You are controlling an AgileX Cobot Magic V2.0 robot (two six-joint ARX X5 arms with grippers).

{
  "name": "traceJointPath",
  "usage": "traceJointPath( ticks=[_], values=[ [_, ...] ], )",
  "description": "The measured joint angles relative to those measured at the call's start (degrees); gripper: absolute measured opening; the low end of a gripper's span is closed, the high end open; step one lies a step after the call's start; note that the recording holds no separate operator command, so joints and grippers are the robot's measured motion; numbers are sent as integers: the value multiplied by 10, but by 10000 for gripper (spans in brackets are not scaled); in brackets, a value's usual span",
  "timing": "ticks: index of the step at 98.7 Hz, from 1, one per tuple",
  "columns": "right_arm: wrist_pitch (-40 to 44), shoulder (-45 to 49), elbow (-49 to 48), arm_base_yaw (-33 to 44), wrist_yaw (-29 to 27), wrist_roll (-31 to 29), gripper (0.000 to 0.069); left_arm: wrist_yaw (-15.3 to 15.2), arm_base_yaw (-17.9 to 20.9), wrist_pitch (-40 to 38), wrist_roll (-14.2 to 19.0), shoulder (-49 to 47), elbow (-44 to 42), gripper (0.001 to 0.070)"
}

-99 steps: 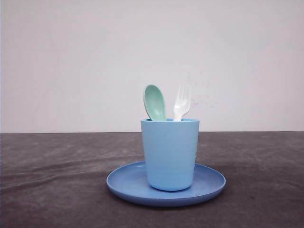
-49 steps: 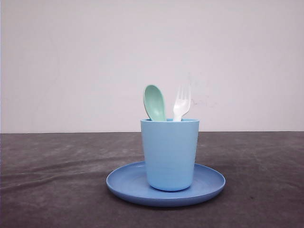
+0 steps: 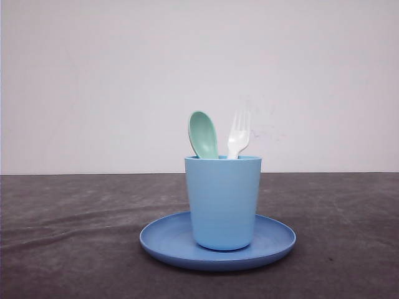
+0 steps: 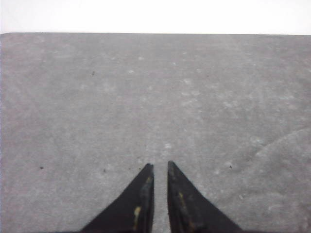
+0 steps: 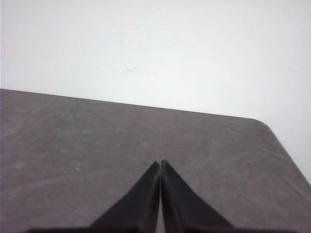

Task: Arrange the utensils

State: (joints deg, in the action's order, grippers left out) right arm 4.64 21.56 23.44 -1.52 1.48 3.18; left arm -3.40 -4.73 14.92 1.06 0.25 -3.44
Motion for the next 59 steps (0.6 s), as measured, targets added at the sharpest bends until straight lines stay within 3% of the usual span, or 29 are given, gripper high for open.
traceJointPath(
  ticks=[25,59],
  values=[
    [-6,-114,-154,30,-18,-12,2,0,0,0,0,0,0,25],
    [21,-205,-226,35,-30,-34,2,0,0,0,0,0,0,25]
  ],
)
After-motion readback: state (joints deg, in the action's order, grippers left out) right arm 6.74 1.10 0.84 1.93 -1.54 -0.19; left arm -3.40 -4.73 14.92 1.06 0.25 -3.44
